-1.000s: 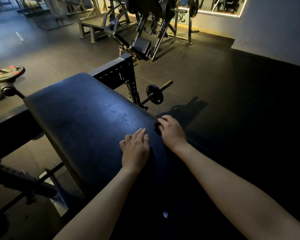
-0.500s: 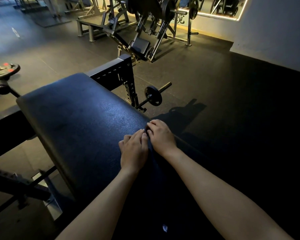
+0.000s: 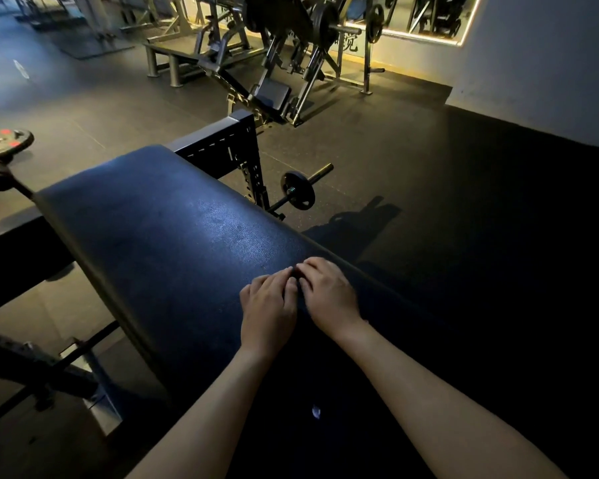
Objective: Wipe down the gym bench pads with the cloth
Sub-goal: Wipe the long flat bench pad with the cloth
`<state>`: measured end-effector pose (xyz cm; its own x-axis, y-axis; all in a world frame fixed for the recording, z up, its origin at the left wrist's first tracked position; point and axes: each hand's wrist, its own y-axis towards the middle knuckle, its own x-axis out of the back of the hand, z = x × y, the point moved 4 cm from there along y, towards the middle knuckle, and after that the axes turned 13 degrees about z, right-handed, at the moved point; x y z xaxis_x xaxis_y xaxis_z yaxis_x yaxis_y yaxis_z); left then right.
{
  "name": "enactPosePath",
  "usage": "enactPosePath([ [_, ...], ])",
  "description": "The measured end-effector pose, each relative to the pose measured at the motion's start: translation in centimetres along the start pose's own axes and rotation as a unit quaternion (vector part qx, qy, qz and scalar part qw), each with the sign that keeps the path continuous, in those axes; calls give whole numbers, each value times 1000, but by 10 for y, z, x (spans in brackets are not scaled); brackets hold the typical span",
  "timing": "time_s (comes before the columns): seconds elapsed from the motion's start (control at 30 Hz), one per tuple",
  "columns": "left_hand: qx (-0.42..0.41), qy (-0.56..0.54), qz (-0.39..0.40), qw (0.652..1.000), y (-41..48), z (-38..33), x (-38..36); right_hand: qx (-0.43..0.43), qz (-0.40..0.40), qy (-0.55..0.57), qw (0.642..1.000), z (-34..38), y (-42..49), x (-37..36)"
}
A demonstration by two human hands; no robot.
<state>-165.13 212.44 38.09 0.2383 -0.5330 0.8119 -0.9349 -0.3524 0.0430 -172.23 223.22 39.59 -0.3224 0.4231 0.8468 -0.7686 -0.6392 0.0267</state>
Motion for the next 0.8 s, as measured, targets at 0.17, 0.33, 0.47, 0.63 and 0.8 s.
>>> enactPosePath([
  [0.17,-17,5,-8,1000,-9,-4,1,51,30,-5,998,4,-23,7],
  [0.33,-37,52,9,998,-17,-7,-4,-105,8,-13,994,-37,-18,33],
  [0.47,-32,41,19,998,-22,-5,-4,-76,18,-17,997,-24,-28,19],
  [0.63,-47,7,2,999,-36,2,1,54,33,30,998,8,-52,-10],
  [0.8,-41,32,6,999,-38,1,0,-26,18,27,999,-24,-24,21],
])
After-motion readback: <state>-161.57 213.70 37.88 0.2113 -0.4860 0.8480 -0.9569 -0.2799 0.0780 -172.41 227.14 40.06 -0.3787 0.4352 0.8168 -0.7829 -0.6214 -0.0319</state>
